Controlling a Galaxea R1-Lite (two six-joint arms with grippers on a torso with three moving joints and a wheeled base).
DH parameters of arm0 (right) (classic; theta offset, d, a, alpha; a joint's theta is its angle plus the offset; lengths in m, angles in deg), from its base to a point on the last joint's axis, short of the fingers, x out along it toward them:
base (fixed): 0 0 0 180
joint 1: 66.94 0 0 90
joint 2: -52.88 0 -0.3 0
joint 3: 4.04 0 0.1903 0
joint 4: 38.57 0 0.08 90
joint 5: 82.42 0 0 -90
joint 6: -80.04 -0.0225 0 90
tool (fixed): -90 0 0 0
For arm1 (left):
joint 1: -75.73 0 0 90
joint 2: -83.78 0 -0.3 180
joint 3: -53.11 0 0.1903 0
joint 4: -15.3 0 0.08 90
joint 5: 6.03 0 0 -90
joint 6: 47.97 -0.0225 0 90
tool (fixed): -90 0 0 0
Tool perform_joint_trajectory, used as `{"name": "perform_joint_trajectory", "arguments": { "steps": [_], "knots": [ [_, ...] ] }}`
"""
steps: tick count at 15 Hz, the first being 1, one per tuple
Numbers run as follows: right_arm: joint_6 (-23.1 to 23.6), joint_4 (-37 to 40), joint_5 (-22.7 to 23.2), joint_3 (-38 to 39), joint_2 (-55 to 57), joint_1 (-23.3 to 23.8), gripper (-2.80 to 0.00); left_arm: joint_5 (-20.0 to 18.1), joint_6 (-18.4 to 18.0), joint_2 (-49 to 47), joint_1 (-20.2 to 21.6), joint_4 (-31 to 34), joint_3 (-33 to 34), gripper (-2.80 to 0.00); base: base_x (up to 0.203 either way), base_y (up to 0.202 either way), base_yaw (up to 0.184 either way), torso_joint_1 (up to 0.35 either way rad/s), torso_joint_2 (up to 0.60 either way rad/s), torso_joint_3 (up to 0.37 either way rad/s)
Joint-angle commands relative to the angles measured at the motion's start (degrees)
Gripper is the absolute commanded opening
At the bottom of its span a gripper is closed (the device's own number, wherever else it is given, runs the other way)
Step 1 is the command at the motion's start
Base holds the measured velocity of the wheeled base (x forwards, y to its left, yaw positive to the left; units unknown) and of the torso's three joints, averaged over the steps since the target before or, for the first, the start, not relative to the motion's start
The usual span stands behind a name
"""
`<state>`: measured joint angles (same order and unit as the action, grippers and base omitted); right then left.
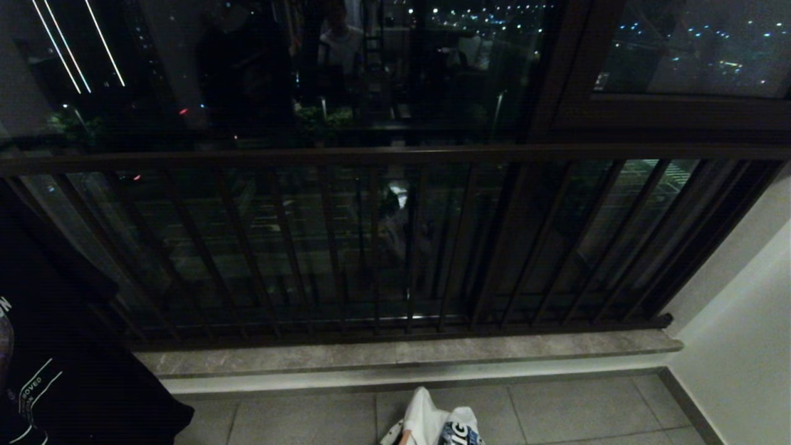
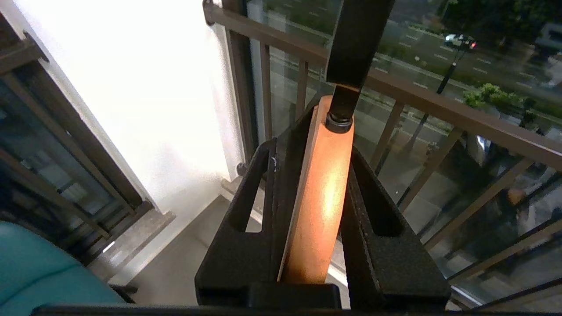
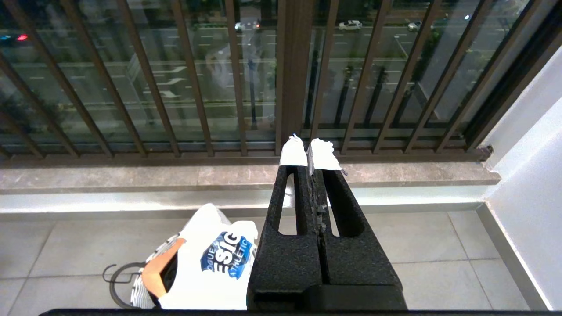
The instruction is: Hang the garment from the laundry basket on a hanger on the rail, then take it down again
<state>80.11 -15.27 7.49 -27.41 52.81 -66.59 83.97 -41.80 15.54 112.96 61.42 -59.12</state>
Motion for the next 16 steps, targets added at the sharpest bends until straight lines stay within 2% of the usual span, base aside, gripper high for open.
{"name": "perform_joint_trajectory", "arguments": {
  "steps": [1,16],
  "knots": [
    [0.01,-0.01,0.01,0.00,-0.01,0.00,-2.80,0.00,0.07,0.13,0.04,0.09,-0.26,-2.80,0.000,0.000,0.000,0.000,0.00,0.000],
    [0.01,-0.01,0.01,0.00,-0.01,0.00,-2.80,-0.09,0.07,1.27,-0.05,0.09,-1.29,-2.80,0.000,0.000,0.000,0.000,0.00,0.000]
  ]
}}
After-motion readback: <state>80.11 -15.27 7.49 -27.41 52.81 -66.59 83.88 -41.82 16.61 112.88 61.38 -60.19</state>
